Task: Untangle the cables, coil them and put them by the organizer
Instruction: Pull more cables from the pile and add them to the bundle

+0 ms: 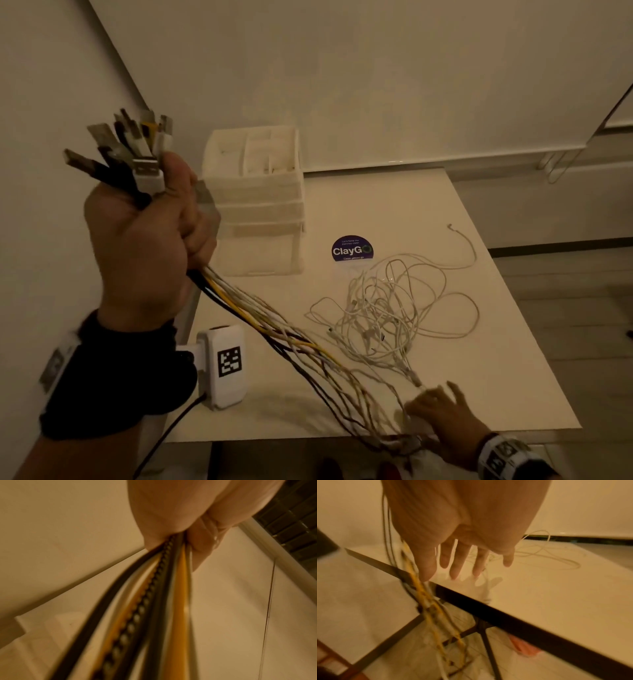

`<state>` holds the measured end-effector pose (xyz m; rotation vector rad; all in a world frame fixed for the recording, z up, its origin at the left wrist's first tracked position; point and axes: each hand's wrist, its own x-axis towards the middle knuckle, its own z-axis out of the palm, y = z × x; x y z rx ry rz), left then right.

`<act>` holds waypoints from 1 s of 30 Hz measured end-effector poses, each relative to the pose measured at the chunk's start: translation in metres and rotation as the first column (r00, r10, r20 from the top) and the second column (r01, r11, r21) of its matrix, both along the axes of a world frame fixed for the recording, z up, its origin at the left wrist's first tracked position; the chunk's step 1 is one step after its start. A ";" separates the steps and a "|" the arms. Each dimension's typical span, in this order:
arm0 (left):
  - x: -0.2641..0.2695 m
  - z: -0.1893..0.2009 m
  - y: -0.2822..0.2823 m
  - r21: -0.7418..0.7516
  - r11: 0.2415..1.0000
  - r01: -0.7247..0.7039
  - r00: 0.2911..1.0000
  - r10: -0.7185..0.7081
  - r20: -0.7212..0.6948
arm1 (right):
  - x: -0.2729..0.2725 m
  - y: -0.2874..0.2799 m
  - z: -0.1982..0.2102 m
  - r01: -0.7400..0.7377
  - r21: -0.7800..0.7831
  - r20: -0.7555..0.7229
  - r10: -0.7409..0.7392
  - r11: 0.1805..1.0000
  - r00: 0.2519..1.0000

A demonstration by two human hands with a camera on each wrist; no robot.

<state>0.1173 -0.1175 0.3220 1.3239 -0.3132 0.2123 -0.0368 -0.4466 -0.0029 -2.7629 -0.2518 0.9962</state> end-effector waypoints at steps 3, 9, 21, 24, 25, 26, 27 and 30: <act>-0.004 -0.006 -0.007 0.036 0.999 -0.023 1.000 0.023 0.013 | 0.016 -0.021 0.008 0.044 -0.087 0.120 -0.033 0.995 0.992; -0.024 -0.036 -0.033 -0.019 0.996 0.083 0.988 -0.084 -0.128 | 0.014 -0.027 -0.004 0.252 0.092 0.264 -0.267 0.964 0.927; -0.032 -0.045 -0.054 -0.004 0.994 0.111 0.977 -0.110 -0.184 | 0.055 -0.022 -0.001 0.270 -0.361 0.271 -0.177 0.893 0.946; -0.031 -0.046 -0.049 0.000 0.995 0.105 0.975 -0.103 -0.196 | 0.055 -0.029 0.020 0.248 -0.235 0.196 -0.204 0.940 0.959; -0.030 -0.046 -0.047 -0.001 0.995 0.101 0.975 -0.100 -0.199 | 0.055 -0.030 0.034 0.288 -0.074 0.126 -0.277 0.955 0.953; -0.029 -0.046 -0.046 -0.002 0.996 0.094 0.974 -0.093 -0.205 | 0.054 -0.030 0.052 0.330 0.122 0.034 -0.336 0.936 0.941; -0.029 -0.047 -0.046 -0.003 0.996 0.086 0.974 -0.085 -0.212 | 0.052 -0.027 0.075 0.342 0.305 -0.052 -0.343 0.889 0.938; -0.026 -0.052 -0.050 -0.009 0.996 0.092 0.972 -0.092 -0.218 | 0.048 -0.012 0.140 0.335 0.650 -0.163 -0.305 0.682 0.938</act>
